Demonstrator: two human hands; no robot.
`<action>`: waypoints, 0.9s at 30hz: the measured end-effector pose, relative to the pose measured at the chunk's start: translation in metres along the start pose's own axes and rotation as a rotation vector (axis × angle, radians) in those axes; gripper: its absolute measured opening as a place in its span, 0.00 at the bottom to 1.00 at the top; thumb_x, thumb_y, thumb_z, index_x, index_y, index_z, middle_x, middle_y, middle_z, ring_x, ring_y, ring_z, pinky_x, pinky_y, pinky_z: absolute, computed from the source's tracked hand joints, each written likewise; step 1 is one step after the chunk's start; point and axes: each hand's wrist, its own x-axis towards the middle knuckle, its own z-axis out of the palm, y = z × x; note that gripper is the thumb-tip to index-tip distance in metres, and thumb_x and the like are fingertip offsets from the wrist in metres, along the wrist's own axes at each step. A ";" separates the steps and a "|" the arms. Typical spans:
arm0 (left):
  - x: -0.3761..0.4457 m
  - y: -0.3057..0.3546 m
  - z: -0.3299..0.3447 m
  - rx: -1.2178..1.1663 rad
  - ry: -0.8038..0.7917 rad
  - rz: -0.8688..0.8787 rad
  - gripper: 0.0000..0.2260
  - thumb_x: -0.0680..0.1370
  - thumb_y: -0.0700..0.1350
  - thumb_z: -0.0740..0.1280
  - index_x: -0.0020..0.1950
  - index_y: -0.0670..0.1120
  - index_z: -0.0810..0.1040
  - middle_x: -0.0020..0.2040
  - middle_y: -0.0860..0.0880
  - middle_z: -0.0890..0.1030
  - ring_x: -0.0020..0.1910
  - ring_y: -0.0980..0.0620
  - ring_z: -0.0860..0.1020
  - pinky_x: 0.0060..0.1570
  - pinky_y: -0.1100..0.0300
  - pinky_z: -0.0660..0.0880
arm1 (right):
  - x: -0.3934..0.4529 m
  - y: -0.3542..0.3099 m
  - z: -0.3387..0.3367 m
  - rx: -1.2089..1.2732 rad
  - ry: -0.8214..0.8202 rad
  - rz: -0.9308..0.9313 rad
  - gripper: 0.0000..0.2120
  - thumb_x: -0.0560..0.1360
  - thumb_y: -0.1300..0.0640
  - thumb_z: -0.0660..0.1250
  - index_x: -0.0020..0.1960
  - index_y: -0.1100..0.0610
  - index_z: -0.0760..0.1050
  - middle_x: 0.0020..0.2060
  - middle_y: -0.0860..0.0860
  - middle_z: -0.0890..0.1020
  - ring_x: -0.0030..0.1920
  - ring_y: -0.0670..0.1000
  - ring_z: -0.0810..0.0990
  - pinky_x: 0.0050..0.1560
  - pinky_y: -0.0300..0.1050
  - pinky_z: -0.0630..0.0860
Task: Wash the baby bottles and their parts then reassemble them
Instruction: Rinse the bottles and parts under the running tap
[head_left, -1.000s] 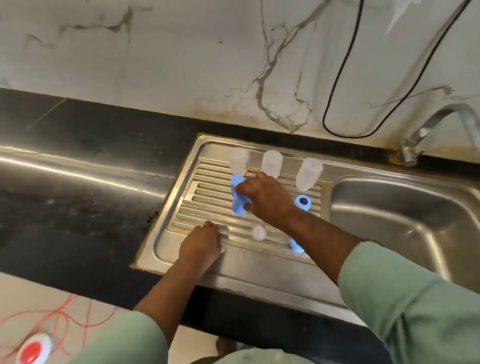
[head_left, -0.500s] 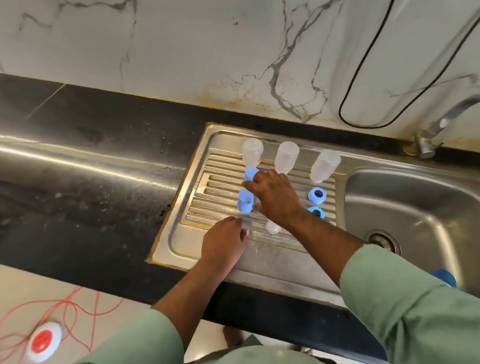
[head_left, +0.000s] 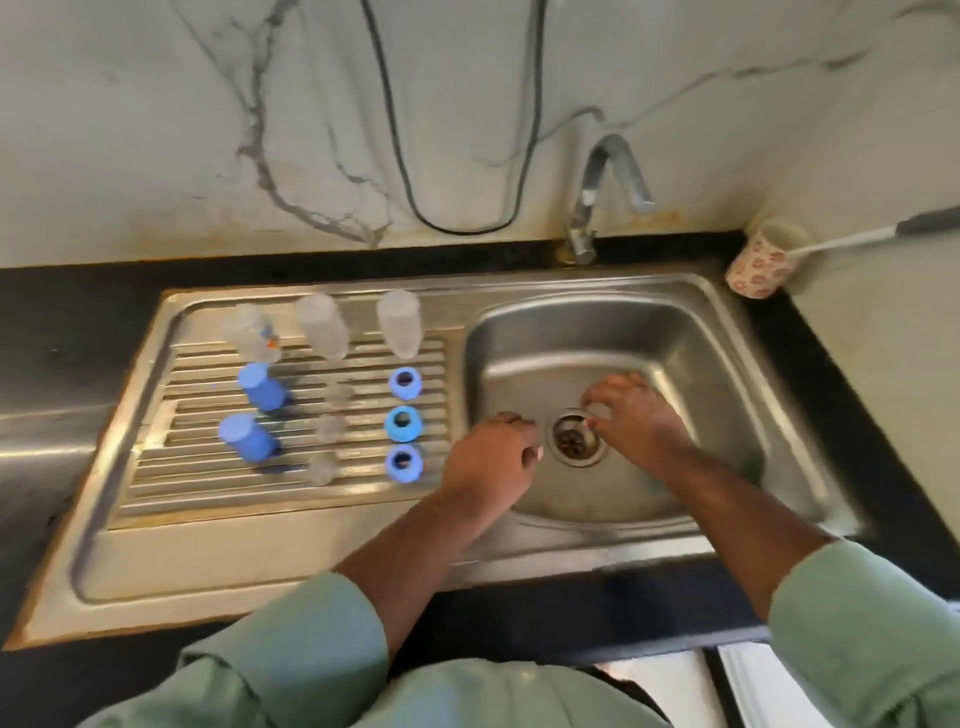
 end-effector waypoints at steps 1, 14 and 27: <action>0.015 0.021 0.017 0.017 -0.043 -0.008 0.08 0.79 0.47 0.64 0.54 0.45 0.78 0.53 0.46 0.78 0.55 0.43 0.77 0.49 0.52 0.75 | -0.001 0.033 0.000 0.006 -0.076 0.046 0.12 0.71 0.57 0.72 0.54 0.52 0.81 0.56 0.52 0.80 0.61 0.57 0.75 0.63 0.50 0.70; 0.099 0.082 0.126 0.058 -0.325 -0.355 0.32 0.79 0.51 0.67 0.79 0.58 0.56 0.70 0.44 0.74 0.66 0.41 0.74 0.62 0.50 0.74 | 0.015 0.181 0.048 -0.087 -0.690 0.011 0.30 0.74 0.61 0.68 0.74 0.49 0.65 0.72 0.55 0.64 0.65 0.61 0.73 0.64 0.50 0.71; 0.243 0.060 0.017 -0.366 0.334 -0.462 0.16 0.79 0.49 0.69 0.67 0.48 0.77 0.59 0.49 0.81 0.54 0.56 0.76 0.51 0.61 0.71 | 0.107 0.134 0.044 0.561 -0.216 0.054 0.29 0.69 0.59 0.74 0.69 0.54 0.73 0.62 0.52 0.75 0.62 0.54 0.74 0.65 0.46 0.71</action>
